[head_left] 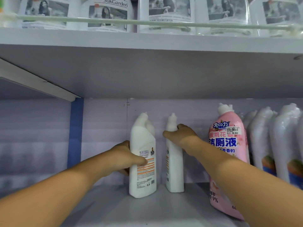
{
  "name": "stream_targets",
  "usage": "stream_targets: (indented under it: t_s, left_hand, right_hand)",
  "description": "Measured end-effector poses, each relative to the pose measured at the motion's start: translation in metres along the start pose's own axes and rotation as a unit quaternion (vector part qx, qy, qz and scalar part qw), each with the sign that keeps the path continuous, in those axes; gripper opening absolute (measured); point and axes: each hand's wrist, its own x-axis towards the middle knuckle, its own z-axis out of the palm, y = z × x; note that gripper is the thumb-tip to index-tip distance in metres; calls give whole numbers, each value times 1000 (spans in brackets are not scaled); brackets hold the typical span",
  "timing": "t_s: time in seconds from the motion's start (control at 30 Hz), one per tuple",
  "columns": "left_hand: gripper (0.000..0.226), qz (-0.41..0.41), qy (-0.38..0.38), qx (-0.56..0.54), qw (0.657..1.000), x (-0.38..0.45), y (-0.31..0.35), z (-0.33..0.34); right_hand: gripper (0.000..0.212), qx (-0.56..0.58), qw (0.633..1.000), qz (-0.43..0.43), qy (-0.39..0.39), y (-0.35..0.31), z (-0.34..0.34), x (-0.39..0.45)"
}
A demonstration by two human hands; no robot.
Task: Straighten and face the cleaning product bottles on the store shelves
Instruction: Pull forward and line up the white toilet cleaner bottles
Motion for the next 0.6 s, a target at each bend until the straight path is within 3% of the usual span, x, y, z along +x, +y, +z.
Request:
stream_targets:
  t_s: [0.1, 0.2, 0.3, 0.4, 0.47, 0.6]
  left_hand:
    - [52, -3, 45, 13, 999, -2, 4, -3]
    - [47, 52, 125, -97, 986, -5, 16, -6]
    - [33, 104, 97, -169, 975, -4, 26, -10]
    - [30, 103, 64, -191, 974, -6, 27, -12]
    - [35, 101, 70, -168, 978, -6, 26, -11]
    - [47, 130, 161, 10, 978, -6, 27, -6]
  right_hand:
    - [62, -14, 1000, 9, 23, -1, 2, -2]
    - [63, 19, 999, 15, 27, -3, 5, -1]
    - [42, 140, 990, -11, 15, -8, 5, -2]
    - [36, 165, 986, -20, -7, -9, 4, -1]
    - [33, 145, 989, -27, -25, -9, 4, -2]
    - [27, 146, 988, -52, 9, -11, 6, -6]
